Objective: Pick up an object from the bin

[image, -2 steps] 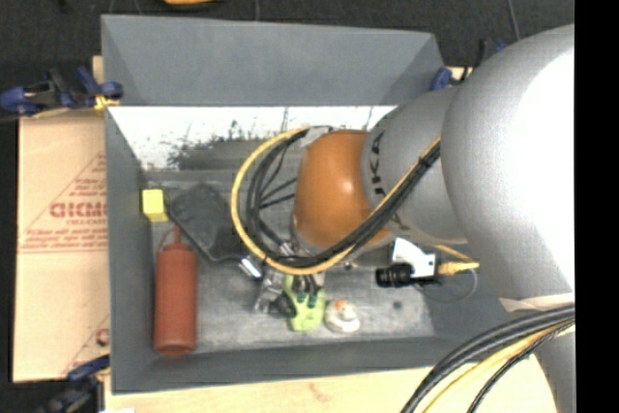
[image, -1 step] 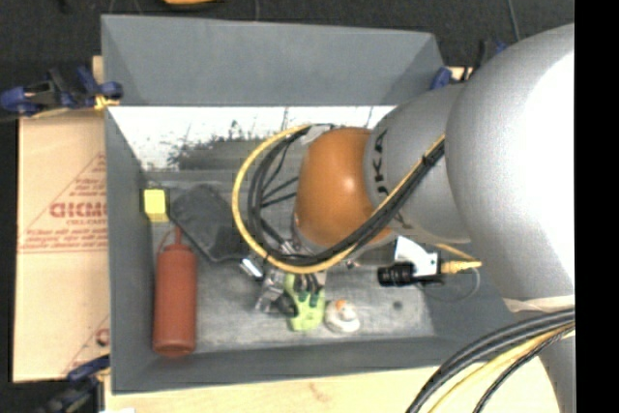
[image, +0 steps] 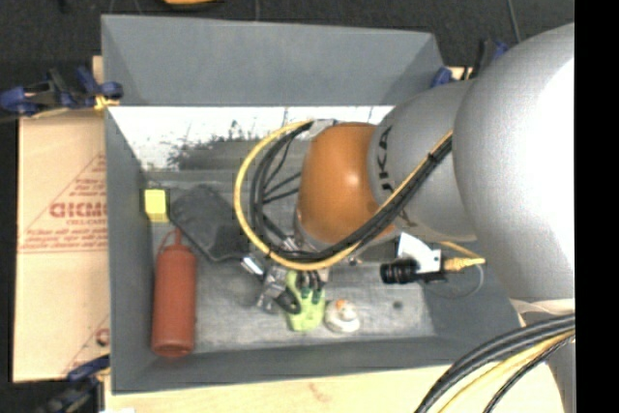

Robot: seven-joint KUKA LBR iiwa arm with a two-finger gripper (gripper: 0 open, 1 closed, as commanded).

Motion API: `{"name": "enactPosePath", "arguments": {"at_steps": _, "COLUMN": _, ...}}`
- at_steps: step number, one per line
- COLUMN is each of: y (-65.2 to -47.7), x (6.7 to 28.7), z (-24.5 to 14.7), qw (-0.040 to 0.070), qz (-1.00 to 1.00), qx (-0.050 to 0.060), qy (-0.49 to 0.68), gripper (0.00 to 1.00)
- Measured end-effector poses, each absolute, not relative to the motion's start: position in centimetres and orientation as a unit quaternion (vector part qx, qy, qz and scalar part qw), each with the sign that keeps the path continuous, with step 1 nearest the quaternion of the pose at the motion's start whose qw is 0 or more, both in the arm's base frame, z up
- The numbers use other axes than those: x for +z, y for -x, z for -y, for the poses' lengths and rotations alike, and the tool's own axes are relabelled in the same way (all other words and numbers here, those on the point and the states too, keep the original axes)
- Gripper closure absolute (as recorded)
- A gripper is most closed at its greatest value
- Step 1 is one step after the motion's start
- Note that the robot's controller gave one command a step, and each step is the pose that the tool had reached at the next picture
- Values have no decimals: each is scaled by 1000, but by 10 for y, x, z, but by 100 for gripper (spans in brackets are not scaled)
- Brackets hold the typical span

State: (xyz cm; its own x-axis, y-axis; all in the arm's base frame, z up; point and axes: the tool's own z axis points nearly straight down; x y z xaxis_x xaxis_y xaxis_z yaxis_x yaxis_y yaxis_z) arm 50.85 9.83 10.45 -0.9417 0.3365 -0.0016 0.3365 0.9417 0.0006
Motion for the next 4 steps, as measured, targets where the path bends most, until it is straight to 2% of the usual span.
{"name": "enactPosePath", "arguments": {"at_steps": 2, "y": -510, "x": 117, "z": -98, "qw": 3, "qz": -985, "qx": 1, "qy": -171, "gripper": 100}}
{"name": "enactPosePath", "arguments": {"at_steps": 4, "y": -508, "x": 139, "z": -97, "qw": -2, "qz": -985, "qx": -1, "qy": -171, "gripper": 100}}
